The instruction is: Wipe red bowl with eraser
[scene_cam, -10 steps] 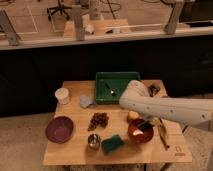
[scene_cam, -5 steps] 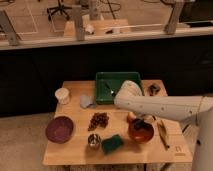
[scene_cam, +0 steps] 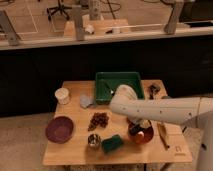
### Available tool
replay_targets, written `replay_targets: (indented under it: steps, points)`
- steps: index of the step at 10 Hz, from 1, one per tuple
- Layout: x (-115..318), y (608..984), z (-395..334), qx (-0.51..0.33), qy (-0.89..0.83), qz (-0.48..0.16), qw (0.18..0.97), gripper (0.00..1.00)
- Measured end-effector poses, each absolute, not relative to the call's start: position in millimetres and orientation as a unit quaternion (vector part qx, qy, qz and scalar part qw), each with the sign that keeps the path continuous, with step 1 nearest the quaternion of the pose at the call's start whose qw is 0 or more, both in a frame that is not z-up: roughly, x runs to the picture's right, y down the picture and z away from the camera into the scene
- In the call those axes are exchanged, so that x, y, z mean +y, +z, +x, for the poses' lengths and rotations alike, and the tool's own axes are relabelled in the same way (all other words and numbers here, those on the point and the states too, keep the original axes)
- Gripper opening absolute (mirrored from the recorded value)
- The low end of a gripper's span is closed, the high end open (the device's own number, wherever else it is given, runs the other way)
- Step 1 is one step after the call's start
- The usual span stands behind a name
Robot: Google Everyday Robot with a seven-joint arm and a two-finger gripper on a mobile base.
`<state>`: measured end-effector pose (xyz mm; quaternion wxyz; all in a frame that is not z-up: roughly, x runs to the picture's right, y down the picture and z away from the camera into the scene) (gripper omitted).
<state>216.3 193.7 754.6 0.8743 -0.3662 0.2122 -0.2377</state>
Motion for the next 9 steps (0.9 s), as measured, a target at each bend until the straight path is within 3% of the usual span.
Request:
replay_targets:
  steps: [4,9]
  points:
    - [206,738,233,0.222,-0.230,-0.375,0.870,0.15]
    - [187,720,256,0.253,-0.215,-0.357,0.873,0.15]
